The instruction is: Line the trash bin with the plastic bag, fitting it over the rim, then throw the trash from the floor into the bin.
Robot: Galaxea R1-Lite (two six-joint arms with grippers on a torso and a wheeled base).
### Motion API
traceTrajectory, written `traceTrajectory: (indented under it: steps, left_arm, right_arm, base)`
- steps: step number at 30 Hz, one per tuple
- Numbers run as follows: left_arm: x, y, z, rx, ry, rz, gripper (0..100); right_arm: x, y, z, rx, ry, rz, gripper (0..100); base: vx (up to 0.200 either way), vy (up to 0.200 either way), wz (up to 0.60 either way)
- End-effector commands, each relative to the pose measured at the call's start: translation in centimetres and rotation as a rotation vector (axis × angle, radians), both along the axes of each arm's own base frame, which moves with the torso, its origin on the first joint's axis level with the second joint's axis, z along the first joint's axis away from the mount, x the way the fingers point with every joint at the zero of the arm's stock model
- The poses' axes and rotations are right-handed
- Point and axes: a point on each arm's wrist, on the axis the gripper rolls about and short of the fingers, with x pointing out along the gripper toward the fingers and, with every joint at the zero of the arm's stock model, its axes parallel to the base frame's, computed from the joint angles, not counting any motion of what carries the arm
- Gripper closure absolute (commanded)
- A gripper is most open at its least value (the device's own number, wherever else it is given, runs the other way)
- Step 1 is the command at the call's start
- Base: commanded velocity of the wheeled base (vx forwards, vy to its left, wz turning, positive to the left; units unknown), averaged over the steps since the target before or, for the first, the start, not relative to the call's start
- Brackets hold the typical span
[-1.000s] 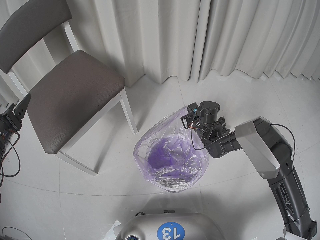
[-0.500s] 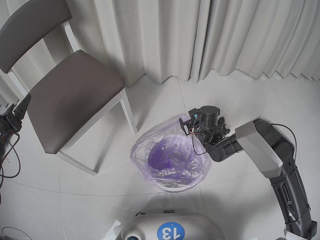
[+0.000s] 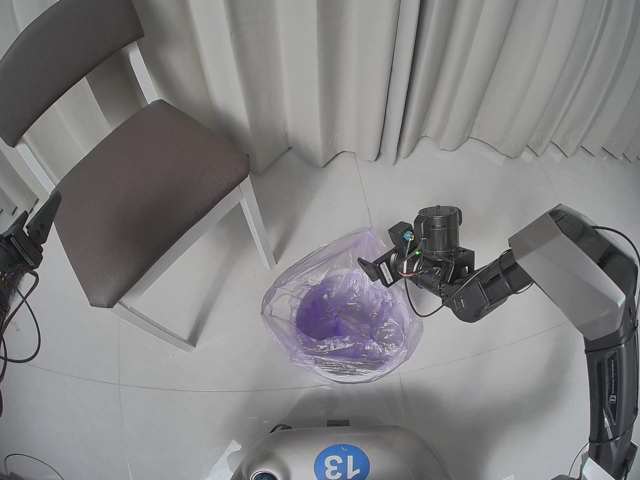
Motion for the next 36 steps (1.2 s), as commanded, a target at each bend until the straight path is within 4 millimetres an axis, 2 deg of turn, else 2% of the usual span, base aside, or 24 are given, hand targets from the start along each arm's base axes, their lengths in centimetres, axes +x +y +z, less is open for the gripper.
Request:
traceTrajectory:
  steps: [1,3,5,14,18,25,29,36]
  left_arm:
    - [-0.3,-0.1,0.1,0.003,-0.011,-0.004,0]
    - [-0.4,-0.2,0.2,0.003,-0.012,-0.004,0]
    - [-0.5,-0.2,0.0,0.001,-0.006,-0.002,0]
    - [-0.6,-0.3,-0.1,0.001,-0.006,-0.004,0]
    - [-0.6,-0.3,-0.1,0.002,-0.008,-0.005,0]
    - [-0.6,-0.3,-0.1,0.001,-0.006,-0.004,0]
    - [-0.6,-0.3,-0.2,0.000,-0.002,-0.004,0]
    - [-0.7,-0.3,-0.6,-0.004,0.011,-0.004,0]
  right_arm:
    - [-0.5,-1.2,1.1,-0.028,0.072,-0.009,0]
    - [-0.3,-1.4,1.0,-0.037,0.078,-0.012,0]
    - [0.2,-1.7,0.0,-0.055,0.111,-0.020,0]
    - [0.9,-4.6,-1.0,-0.172,0.156,-0.035,0]
    - [1.2,-5.2,-1.2,-0.202,0.192,-0.038,0]
    - [2.2,-6.1,-2.8,-0.232,0.242,-0.051,0]
    - [2.6,-6.7,-2.9,-0.237,0.253,-0.060,0]
    - [3.6,-6.7,-5.1,-0.249,0.290,-0.065,0]
  base:
    - [0.000,0.000,0.00]
    - [0.000,0.000,0.00]
    - [0.000,0.000,0.00]
    - [0.000,0.000,0.00]
    - [0.000,0.000,0.00]
    - [0.000,0.000,0.00]
    - [0.000,0.000,0.00]
    - [0.000,0.000,0.00]
